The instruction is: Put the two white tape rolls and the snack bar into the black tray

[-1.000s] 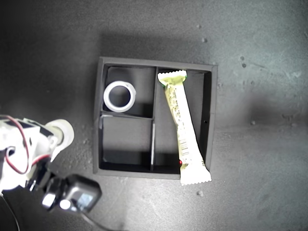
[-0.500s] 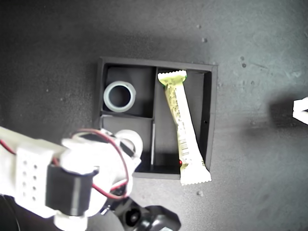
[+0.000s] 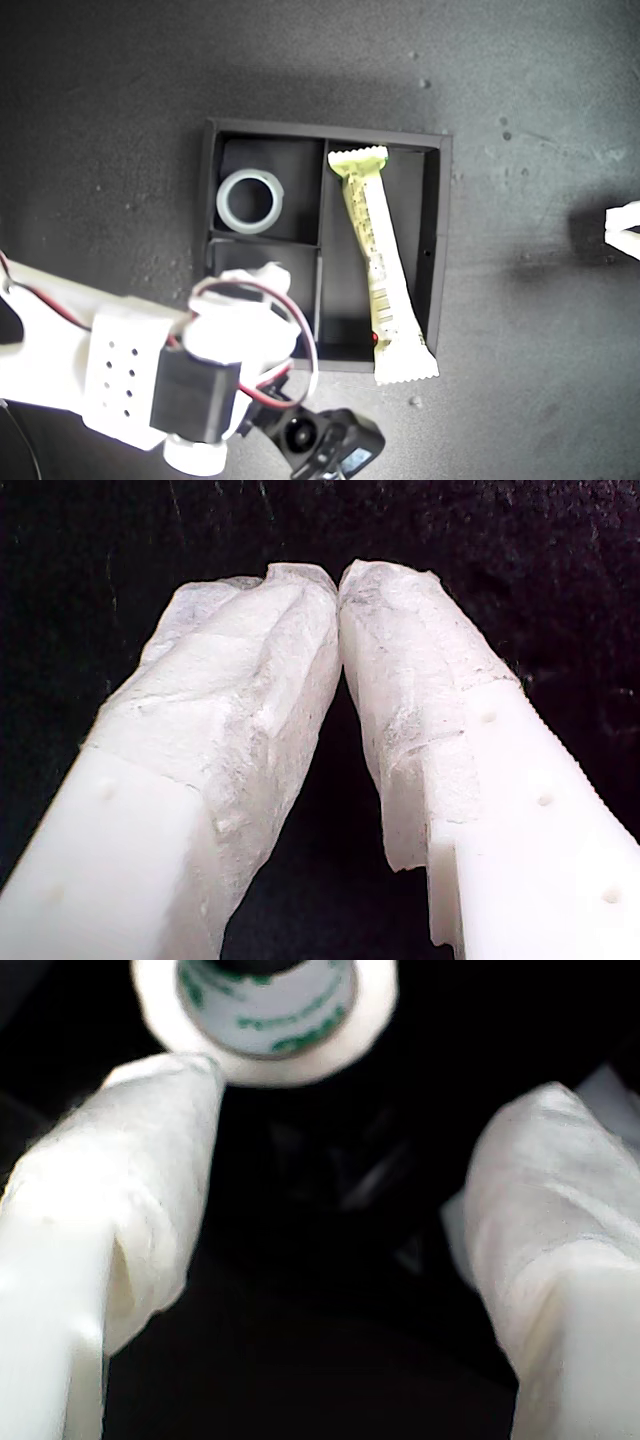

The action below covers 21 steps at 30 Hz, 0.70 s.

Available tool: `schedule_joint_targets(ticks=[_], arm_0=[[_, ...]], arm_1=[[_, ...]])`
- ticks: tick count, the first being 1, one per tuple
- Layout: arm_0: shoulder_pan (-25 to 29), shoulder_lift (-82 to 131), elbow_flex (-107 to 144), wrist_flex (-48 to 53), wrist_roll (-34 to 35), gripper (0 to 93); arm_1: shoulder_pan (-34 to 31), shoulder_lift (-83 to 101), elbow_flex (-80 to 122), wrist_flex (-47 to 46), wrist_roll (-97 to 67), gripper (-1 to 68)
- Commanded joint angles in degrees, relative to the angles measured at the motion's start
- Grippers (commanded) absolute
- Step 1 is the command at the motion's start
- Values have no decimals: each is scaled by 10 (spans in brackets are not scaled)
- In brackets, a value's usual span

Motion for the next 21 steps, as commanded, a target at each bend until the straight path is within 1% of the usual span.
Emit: schedule_joint_targets(ticks=[1,3,5,7,9,10,13,14,16,19,21], arm_0=[[15,91,18,11,-17,209],[22,148,56,11,-22,206],[18,244,149,11,-36,191],[-2,361,280,11,-54,154],[-35,481,422,3,-51,100],[-55,538,494,-12,-49,63],[-107,707,684,-89,-21,1],[-120,759,742,-118,-13,1],[-134,860,854,-178,-1,1],[-153,957,1002,-240,-1,1],[-159,988,1077,-272,-4,1]], arm_1=[[11,5,-30,12,-9,-5],[13,5,-28,12,-12,-5],[14,5,-11,10,-13,-5],[12,5,20,-11,-13,-5],[8,5,52,-36,-13,-5],[5,5,58,-32,-11,-5],[1,5,58,21,9,-5],[1,5,58,40,18,-4],[0,5,58,83,45,-3],[-6,5,58,142,83,2],[-18,5,58,157,93,36]])
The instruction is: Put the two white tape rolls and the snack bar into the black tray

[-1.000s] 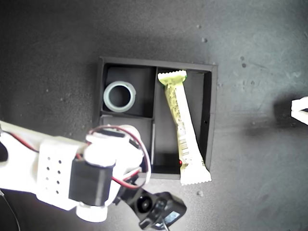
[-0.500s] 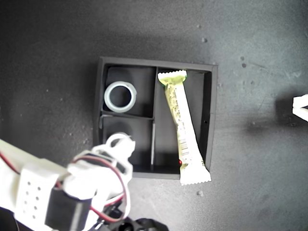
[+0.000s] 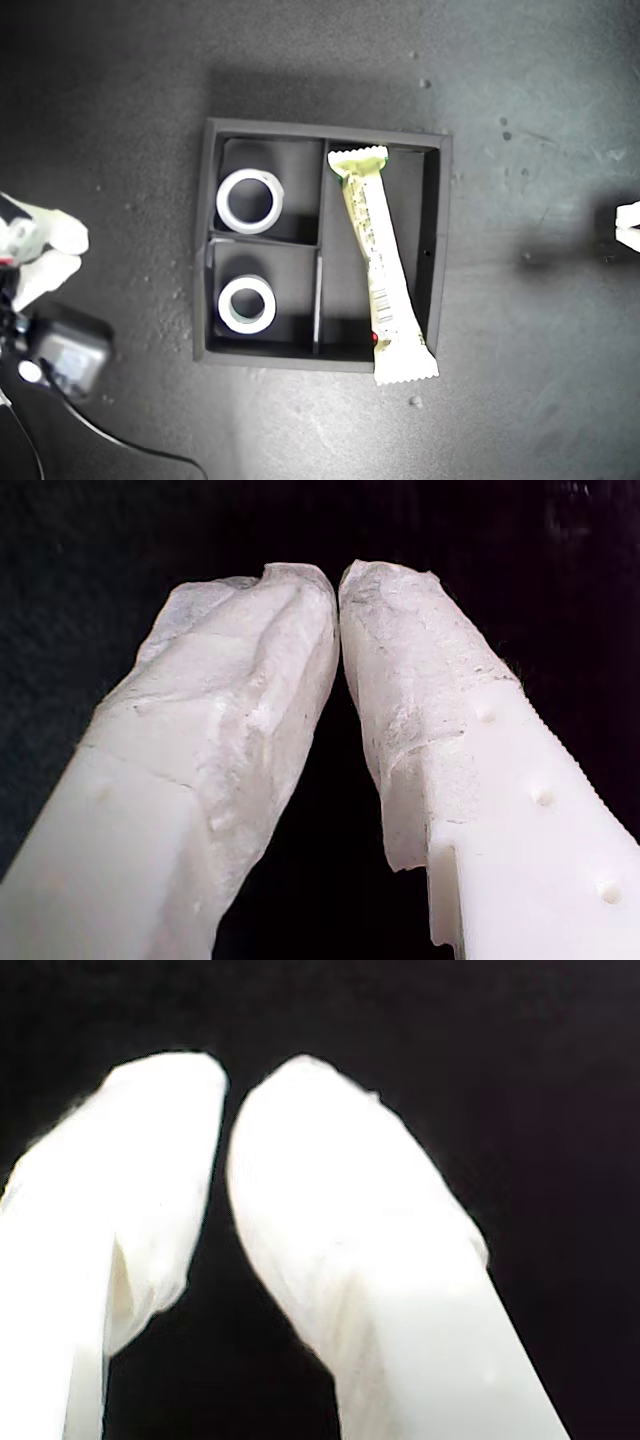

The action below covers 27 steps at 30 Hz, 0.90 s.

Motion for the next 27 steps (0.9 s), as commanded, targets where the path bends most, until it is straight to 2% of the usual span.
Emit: schedule_joint_targets(ticks=[1,6,13,27], arm_0=[[-16,75,134,-60,0,1],[-23,214,251,-80,-1,1],[-35,438,381,-35,4,1],[-7,440,481,-76,-53,1]], arm_1=[[-17,4,7,23,14,43],[-30,4,7,23,4,43],[-30,4,7,23,4,43],[-34,4,7,23,0,43]])
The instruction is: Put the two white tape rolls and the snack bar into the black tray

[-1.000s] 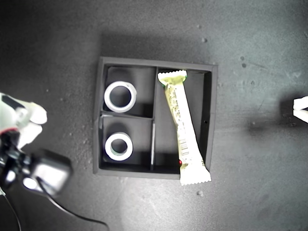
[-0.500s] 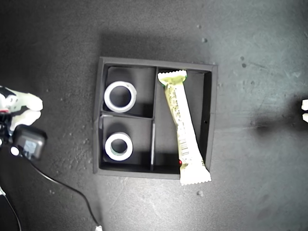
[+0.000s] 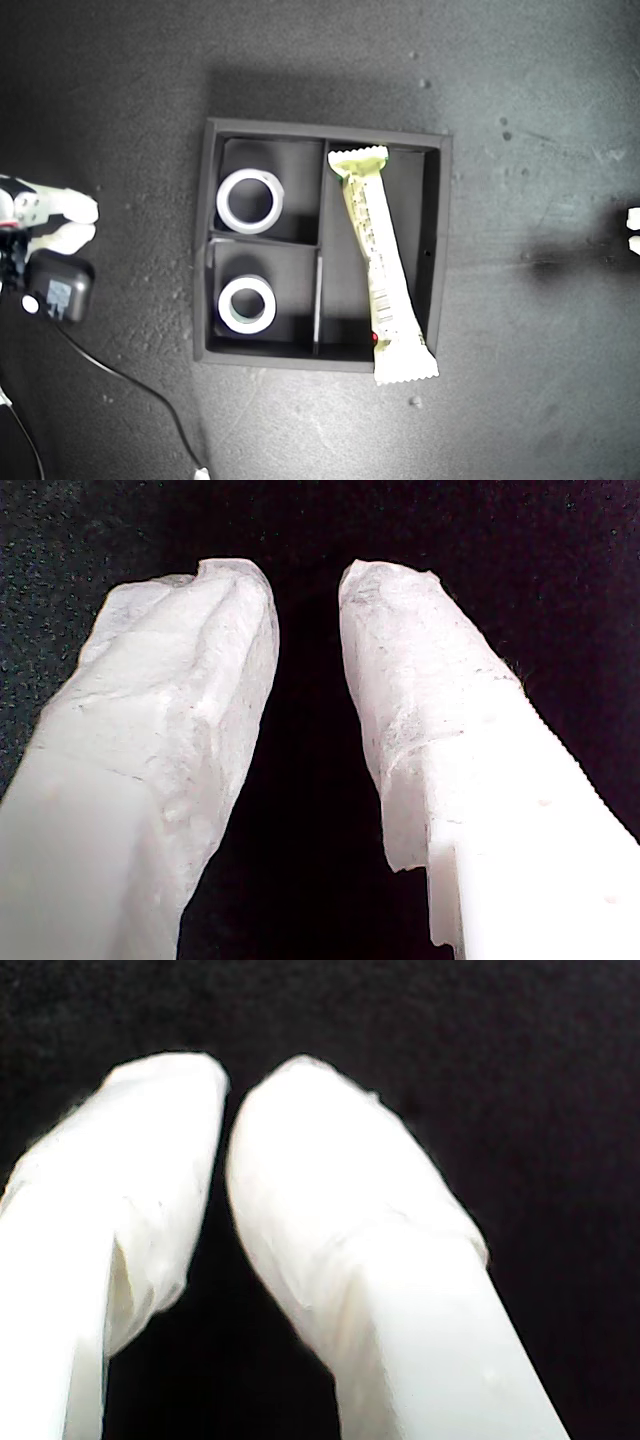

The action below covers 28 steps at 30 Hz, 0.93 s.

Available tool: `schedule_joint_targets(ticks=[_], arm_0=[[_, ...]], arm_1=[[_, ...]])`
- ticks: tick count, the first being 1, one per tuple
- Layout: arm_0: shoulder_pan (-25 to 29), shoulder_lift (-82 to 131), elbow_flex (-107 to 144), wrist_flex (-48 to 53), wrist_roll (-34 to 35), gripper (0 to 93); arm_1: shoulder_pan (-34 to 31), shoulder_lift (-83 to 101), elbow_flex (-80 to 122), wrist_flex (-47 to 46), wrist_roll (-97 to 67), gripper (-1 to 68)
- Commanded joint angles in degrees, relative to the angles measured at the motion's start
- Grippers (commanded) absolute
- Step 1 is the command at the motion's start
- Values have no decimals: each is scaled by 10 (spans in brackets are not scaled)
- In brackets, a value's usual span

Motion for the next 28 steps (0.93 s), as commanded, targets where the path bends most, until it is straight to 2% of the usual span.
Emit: schedule_joint_targets(ticks=[1,6,9,12,13,28], arm_0=[[12,30,33,-15,-19,1],[10,25,33,49,-115,12],[17,29,33,49,-83,12],[17,29,33,49,0,12],[17,29,33,49,8,12],[17,29,33,49,7,12]], arm_1=[[-5,4,7,4,-6,43],[0,4,7,4,-6,43],[-1,4,7,4,-6,43],[-2,4,7,4,-6,43],[-2,4,7,4,-6,43],[-2,4,7,4,-6,43]])
